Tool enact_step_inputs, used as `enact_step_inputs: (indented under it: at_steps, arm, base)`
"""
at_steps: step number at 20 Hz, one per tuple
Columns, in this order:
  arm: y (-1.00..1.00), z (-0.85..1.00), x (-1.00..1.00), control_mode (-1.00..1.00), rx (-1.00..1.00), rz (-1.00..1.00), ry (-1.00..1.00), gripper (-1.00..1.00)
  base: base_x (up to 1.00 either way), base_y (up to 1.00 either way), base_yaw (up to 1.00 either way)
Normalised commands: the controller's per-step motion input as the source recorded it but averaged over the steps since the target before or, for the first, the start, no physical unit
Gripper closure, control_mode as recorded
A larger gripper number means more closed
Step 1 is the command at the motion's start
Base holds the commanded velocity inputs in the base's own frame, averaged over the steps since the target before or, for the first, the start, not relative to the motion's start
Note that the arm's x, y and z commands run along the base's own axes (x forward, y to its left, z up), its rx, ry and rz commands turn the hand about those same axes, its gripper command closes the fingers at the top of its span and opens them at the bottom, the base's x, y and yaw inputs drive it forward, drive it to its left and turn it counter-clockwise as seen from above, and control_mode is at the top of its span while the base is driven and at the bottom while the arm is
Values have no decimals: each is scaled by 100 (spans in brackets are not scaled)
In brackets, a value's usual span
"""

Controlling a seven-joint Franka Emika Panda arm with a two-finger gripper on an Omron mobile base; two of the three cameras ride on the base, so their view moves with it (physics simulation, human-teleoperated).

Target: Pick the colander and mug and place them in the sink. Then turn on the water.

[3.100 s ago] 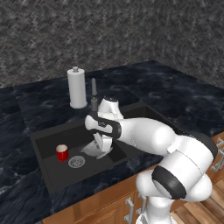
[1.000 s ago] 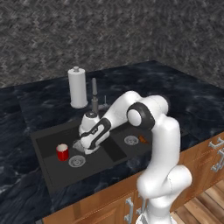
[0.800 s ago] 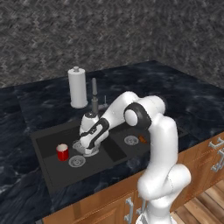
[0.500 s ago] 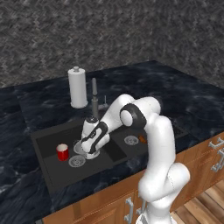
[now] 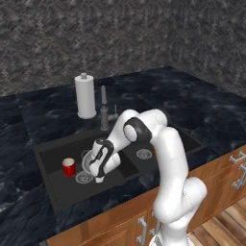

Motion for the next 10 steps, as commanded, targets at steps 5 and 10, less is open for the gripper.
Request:
enact_step_inputs:
  at_steps: [5,10]
  arm:
    - [56,-3,-13,-100,1,-23,0,-100]
    - [63,4,-8,-100,0,-21,0,-100]
  base:
    - [0,0,0]
    - [0,0,0]
